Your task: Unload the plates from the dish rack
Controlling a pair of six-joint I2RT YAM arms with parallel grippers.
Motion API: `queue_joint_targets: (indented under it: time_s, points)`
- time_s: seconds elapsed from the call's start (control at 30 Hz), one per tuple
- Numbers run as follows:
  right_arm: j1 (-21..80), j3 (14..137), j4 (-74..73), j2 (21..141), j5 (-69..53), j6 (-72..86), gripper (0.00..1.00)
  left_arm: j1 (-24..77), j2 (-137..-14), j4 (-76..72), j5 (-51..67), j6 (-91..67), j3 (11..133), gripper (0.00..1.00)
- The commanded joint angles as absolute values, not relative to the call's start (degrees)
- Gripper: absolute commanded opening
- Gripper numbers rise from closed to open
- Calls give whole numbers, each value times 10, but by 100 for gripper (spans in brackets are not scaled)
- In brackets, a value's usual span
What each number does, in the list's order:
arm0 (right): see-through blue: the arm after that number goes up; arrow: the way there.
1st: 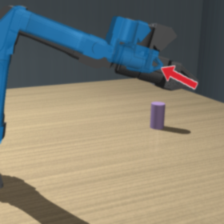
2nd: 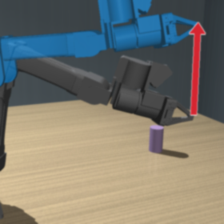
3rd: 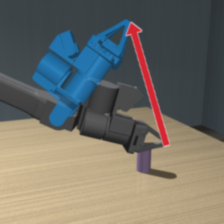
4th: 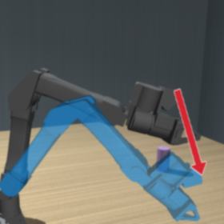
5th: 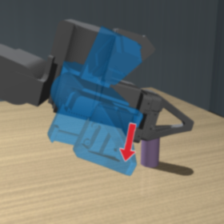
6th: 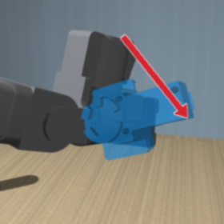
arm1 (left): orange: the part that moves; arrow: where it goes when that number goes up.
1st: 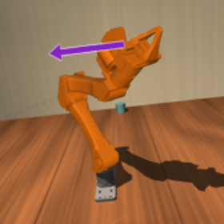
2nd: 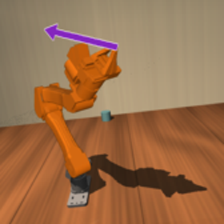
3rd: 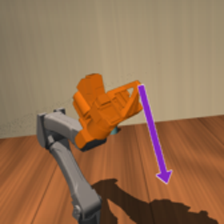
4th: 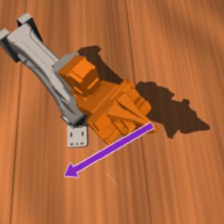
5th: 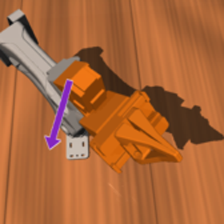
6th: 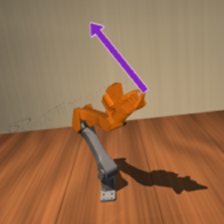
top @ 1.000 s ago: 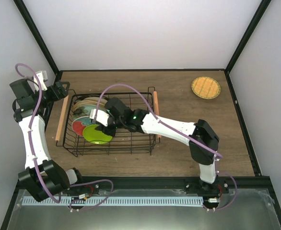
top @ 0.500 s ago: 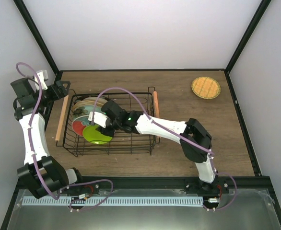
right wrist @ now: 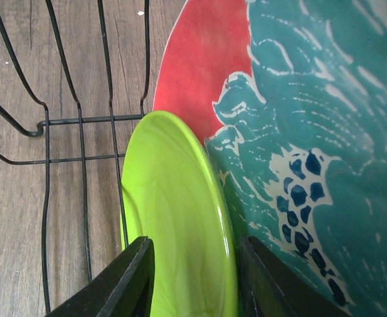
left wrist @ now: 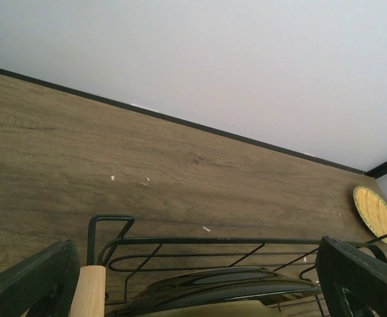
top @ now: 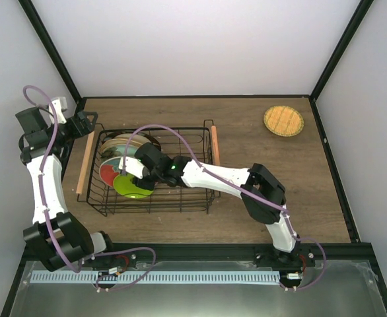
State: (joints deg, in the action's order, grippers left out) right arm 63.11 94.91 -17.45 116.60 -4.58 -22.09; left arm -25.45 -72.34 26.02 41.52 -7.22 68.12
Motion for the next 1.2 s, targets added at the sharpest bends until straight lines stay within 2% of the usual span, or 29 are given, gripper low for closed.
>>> queue_joint_targets:
  time_s: [0.0, 0.23, 0.43, 0.73, 1.17]
  points:
    - [630, 973, -168, 1184, -10, -236, 37, -252, -736, 251, 430, -64, 687, 100]
    - [635, 970, -169, 1192, 14, -236, 36, -252, -742, 250, 434, -64, 689, 100]
    - [639, 964, -168, 1188, 28, -239, 17, -252, -740, 251, 435, -63, 685, 100]
    - [642, 951, -153, 1156, 41, -251, 2, -252, -737, 248, 433, -67, 682, 100]
    - [645, 953, -155, 1094, 58, -278, 1, -252, -735, 239, 429, -78, 676, 100]
